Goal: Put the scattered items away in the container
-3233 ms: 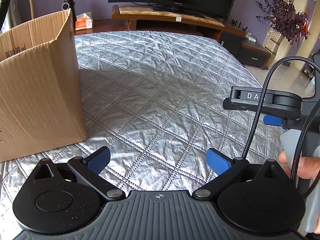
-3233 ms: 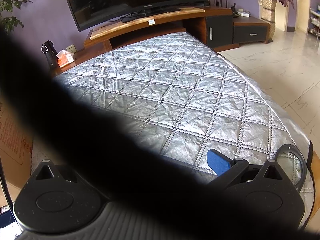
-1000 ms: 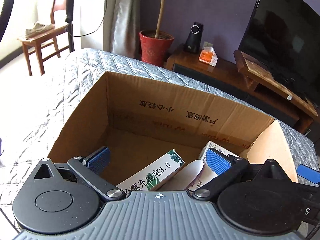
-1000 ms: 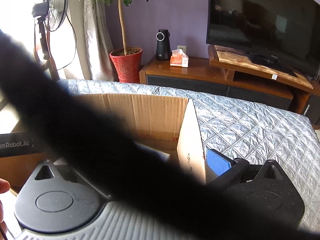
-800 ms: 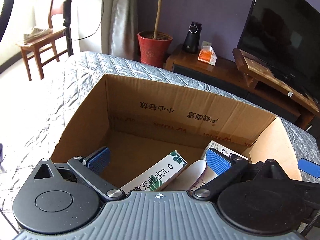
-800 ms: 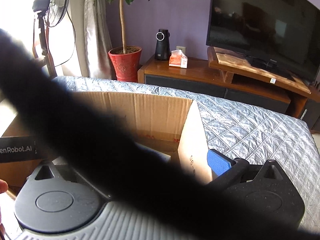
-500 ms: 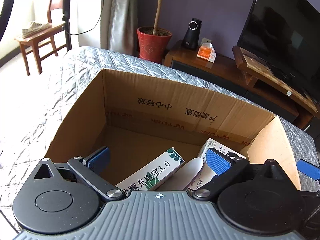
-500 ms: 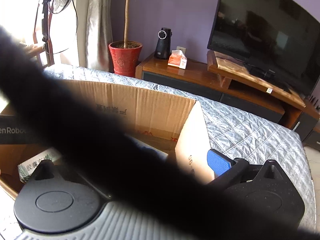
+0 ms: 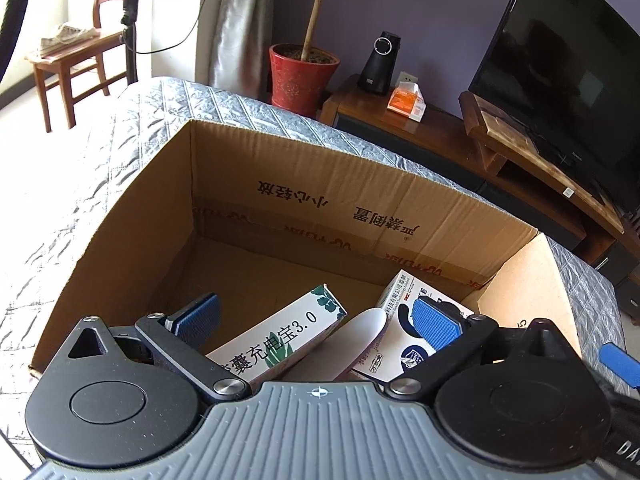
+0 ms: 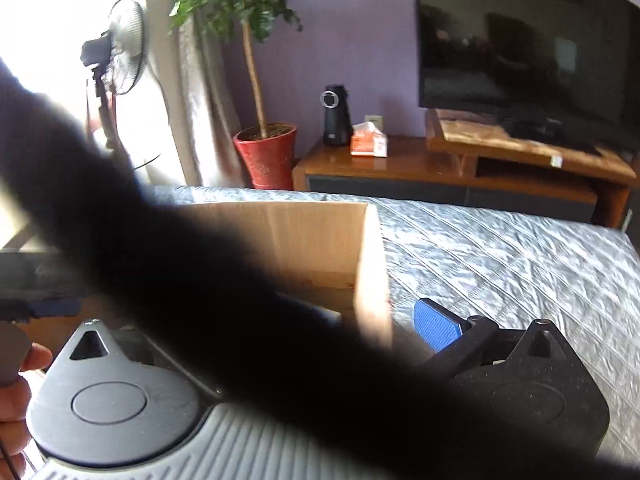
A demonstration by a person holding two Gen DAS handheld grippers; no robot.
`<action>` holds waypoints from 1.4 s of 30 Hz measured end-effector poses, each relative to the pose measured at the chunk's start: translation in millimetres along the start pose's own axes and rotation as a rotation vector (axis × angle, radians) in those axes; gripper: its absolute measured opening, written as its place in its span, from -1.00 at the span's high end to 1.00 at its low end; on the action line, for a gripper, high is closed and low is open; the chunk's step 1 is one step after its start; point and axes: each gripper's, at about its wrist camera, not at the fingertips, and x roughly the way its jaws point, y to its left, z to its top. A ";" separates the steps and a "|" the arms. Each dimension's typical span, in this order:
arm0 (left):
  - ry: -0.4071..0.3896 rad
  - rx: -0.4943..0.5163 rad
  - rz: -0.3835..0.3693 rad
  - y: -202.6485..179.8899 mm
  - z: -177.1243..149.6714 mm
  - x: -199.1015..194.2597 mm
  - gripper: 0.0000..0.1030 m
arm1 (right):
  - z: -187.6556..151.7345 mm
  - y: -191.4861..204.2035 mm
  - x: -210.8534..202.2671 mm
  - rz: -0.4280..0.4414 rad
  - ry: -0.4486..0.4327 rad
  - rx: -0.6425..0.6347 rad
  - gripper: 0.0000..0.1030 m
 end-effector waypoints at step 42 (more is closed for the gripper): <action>0.041 0.055 -0.008 -43.3 -18.5 19.3 -0.99 | -113.7 -135.5 69.9 -0.270 0.041 0.072 -1.00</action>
